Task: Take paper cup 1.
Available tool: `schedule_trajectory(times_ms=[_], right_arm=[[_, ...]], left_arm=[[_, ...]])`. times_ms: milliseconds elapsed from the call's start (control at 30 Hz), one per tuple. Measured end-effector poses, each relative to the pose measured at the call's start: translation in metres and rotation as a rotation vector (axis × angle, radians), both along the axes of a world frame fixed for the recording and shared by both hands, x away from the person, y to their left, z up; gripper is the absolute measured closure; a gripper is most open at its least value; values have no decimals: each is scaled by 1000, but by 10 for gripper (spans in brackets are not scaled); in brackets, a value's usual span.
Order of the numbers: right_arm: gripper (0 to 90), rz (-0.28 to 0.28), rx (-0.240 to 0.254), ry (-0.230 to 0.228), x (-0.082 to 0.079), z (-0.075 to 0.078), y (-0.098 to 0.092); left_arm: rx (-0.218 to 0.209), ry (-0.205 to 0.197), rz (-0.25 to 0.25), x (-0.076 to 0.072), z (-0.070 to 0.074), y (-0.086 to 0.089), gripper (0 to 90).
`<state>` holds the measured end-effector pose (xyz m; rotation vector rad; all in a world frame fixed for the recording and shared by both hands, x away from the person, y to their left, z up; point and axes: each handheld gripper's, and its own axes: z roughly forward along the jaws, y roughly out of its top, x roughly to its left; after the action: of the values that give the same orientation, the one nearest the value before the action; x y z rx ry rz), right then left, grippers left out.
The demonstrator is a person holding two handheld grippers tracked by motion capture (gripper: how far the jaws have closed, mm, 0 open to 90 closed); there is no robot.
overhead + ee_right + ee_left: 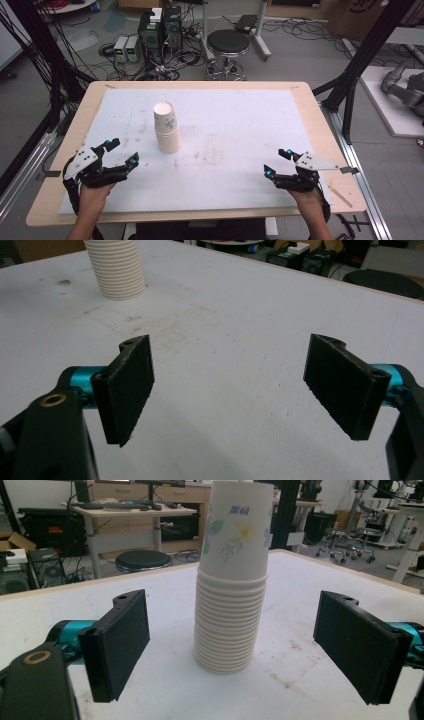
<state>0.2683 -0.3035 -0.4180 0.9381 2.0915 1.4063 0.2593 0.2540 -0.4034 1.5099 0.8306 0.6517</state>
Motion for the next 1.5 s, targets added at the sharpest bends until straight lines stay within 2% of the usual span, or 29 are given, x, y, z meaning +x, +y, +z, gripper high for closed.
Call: schedule_trajectory(times_ms=[167,367,500,600,733,967,1500], right_arm=[[208,-3,0,-3,-1,1,0],[208,1,-7,0,-1,0,1],[208,2,-7,0,-1,0,1],[208,1,-5,2,-2,0,0],[208,2,-6,4,-2,0,0],[208,6,-3,4,-2,0,0],[208,12,0,5,-1,-1,0]], left_arm=[[-8,-2,-33,8,16,-5,146],[17,-11,-77,25,42,-16,146],[37,6,-86,41,51,-25,146],[46,28,-97,52,55,-33,146],[59,37,-106,62,58,-42,146],[68,61,-97,80,61,-53,146],[98,85,-94,102,60,-74,150]])
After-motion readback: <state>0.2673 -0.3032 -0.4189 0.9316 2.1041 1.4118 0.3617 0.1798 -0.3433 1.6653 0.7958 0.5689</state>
